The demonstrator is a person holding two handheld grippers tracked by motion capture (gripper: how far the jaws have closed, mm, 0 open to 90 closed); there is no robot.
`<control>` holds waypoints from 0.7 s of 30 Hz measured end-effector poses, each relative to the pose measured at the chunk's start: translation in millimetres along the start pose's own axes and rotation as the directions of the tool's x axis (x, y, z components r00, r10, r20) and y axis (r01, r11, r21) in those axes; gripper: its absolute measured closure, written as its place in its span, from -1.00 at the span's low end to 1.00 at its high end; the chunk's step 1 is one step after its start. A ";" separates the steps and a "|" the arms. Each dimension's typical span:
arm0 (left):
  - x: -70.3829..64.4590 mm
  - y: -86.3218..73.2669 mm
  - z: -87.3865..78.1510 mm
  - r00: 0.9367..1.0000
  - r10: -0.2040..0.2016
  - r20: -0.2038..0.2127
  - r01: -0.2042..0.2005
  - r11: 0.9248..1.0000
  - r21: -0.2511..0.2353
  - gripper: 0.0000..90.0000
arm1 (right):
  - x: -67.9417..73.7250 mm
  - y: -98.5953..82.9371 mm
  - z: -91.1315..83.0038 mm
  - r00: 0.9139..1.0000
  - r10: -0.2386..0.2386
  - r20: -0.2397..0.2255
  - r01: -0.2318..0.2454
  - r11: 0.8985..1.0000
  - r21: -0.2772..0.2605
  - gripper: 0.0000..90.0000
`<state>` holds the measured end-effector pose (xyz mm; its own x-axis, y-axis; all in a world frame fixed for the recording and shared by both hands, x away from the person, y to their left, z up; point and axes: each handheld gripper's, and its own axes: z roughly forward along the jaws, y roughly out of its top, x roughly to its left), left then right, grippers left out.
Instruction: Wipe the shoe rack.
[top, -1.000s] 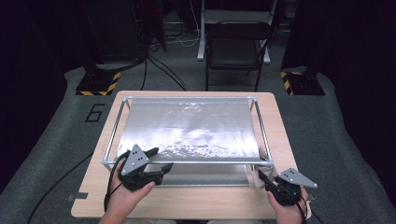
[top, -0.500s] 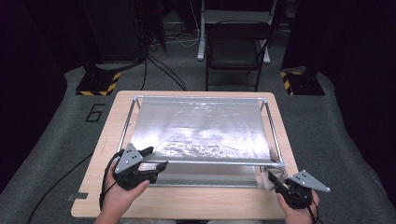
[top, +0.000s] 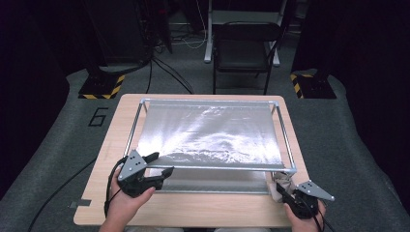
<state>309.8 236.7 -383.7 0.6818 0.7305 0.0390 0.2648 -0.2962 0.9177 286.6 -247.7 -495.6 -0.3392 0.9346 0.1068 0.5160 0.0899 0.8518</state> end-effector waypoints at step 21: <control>-6.2 0.4 1.6 1.000 0.002 -0.005 -0.002 1.000 0.000 -0.30 | 9.2 -20.8 -36.1 0.997 0.025 0.068 -0.027 0.999 0.035 0.81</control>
<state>306.8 231.0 -384.2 0.6793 0.7326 0.0430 0.2635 -0.2982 0.9174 244.4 -253.4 -493.8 -0.2724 0.9577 0.0931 0.5523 0.0764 0.8301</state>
